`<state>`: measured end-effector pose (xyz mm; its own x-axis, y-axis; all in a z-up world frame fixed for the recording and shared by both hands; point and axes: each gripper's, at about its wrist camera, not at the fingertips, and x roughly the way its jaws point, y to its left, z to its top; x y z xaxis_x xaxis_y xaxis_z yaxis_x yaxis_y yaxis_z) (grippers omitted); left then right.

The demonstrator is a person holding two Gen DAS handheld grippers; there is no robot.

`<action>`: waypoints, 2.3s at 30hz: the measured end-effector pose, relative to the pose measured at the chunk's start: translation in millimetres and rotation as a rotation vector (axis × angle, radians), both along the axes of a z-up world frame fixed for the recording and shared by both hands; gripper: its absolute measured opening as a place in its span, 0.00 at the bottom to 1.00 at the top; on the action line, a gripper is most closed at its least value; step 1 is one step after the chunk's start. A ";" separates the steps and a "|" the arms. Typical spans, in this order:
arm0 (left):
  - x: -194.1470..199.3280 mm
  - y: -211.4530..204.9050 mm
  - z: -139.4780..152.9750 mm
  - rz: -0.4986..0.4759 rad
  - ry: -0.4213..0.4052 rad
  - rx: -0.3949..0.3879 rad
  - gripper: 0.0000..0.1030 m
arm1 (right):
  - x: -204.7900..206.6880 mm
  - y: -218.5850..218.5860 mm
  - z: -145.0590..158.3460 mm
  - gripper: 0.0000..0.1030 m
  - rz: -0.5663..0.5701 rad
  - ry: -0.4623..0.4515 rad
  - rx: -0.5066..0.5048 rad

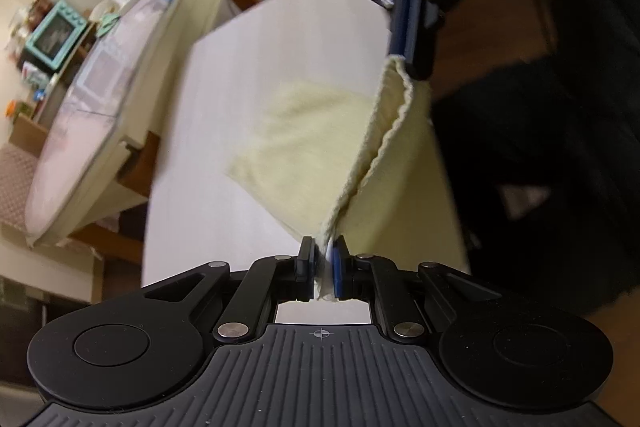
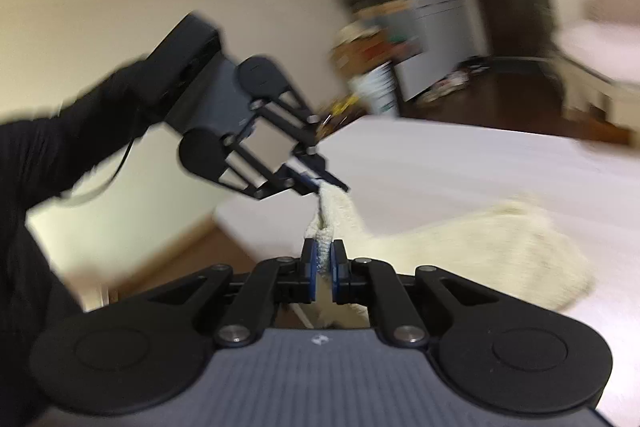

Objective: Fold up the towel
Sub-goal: 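Grasp the towel edge with the left gripper while the right gripper grasps the adjacent corner, then fold the held edge over the towel with both grippers, then lower the edge onto the towel and open both grippers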

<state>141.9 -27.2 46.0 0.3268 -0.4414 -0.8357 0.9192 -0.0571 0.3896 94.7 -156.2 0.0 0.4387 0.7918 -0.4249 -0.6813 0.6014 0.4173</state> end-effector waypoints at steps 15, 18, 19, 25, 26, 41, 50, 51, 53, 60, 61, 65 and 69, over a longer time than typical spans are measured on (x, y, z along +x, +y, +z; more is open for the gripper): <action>99.9 -128.0 -41.2 0.011 0.005 0.103 0.13 | 88.7 -73.4 -65.8 0.07 -0.339 0.150 0.091; 106.0 -133.2 -50.2 0.025 0.018 0.114 0.19 | 90.6 -76.3 -75.1 0.10 -0.354 0.172 0.060; 108.3 -134.0 -53.3 0.036 0.016 0.119 0.23 | 89.0 -77.0 -75.7 0.13 -0.366 0.173 0.045; 124.3 -125.0 -54.0 0.143 0.037 0.048 0.48 | 46.7 -93.9 -58.8 0.19 -0.423 0.070 -0.017; 126.9 -121.2 -51.4 0.171 0.042 0.017 0.50 | 42.0 -93.0 -55.1 0.20 -0.421 0.042 -0.038; 131.1 -90.7 -45.9 0.411 0.022 -0.183 0.60 | 27.5 -56.8 -53.1 0.25 -0.347 -0.107 -0.300; 70.8 -39.2 -44.3 0.524 0.016 -0.266 0.69 | -28.8 -2.5 -54.1 0.28 -0.145 -0.201 -0.422; 68.3 -36.5 -48.3 0.535 0.013 -0.262 0.69 | -31.2 0.3 -58.6 0.28 -0.136 -0.192 -0.445; 63.4 -31.1 -56.5 0.556 0.009 -0.255 0.69 | -34.7 3.9 -63.7 0.28 -0.128 -0.188 -0.484; 46.3 -7.8 -50.0 0.641 -0.015 -0.349 0.75 | -46.7 -5.5 -51.3 0.32 -0.181 -0.145 -0.431; 42.0 -2.0 -47.4 0.659 -0.012 -0.371 0.77 | -48.8 -6.9 -51.7 0.32 -0.182 -0.128 -0.421; 28.3 9.8 -49.1 0.700 -0.012 -0.403 0.77 | -48.8 -3.2 -57.7 0.31 -0.177 -0.084 -0.400; 13.4 16.5 -55.1 0.727 0.003 -0.424 0.78 | -45.1 10.4 -62.0 0.31 -0.176 -0.072 -0.400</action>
<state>155.3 -10.7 -9.1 0.6490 -0.3985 -0.6481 0.6717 0.7001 0.2422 49.6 -145.8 -62.1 0.5922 0.4815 -0.6461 -0.5728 0.8155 0.0827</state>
